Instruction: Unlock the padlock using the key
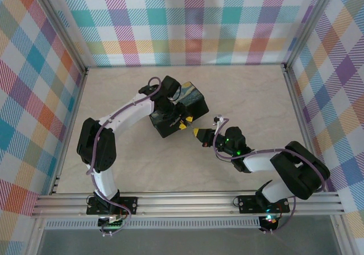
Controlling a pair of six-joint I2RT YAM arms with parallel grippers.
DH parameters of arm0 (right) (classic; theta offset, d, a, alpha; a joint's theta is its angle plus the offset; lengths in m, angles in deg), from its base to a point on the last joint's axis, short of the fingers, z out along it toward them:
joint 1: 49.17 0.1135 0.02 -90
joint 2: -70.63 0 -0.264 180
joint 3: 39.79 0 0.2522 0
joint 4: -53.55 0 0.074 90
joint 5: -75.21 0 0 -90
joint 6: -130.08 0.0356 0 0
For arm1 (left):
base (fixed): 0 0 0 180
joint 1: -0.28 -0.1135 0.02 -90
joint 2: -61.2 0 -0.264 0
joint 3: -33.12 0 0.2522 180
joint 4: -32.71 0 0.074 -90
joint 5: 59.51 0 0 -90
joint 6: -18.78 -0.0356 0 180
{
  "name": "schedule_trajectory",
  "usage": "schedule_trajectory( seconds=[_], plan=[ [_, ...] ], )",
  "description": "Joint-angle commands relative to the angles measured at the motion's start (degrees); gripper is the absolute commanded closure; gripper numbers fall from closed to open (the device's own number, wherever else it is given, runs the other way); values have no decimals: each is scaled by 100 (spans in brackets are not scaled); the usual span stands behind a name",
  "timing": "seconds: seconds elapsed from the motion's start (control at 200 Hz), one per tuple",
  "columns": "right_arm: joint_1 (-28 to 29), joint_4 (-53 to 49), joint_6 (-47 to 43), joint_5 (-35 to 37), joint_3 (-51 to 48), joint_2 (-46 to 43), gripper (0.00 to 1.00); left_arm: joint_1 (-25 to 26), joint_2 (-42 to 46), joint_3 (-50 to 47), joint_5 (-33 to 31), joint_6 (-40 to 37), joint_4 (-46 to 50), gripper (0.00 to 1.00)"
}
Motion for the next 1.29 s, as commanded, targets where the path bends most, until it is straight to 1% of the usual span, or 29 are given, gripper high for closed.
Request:
schedule_trajectory(
  seconds=[0.0, 0.25, 0.475, 0.675, 0.93, 1.16, 1.29],
  plan=[
    [45, 691, -169, -85, 145, 86, 100, -5, 308, -72, 425, 156, -211, 98],
    [67, 1059, -216, -118, 290, 192, 100, -5, 399, -152, 478, 356, -390, 98],
    [111, 1352, -406, -156, 379, 217, 100, -30, 401, -171, 556, 327, -452, 98],
    [111, 1441, -824, -149, 426, 262, 100, -152, 519, -211, 629, -55, -268, 98],
    [107, 1551, -1021, -541, 723, 446, 100, -399, 688, -342, 855, -413, -49, 98],
    [103, 1153, -1232, -736, 1107, 491, 100, -524, 684, -319, 983, -613, 47, 99],
    [102, 1173, -1285, -705, 1206, 557, 100, -532, 646, -247, 1067, -776, 135, 99]
  ],
)
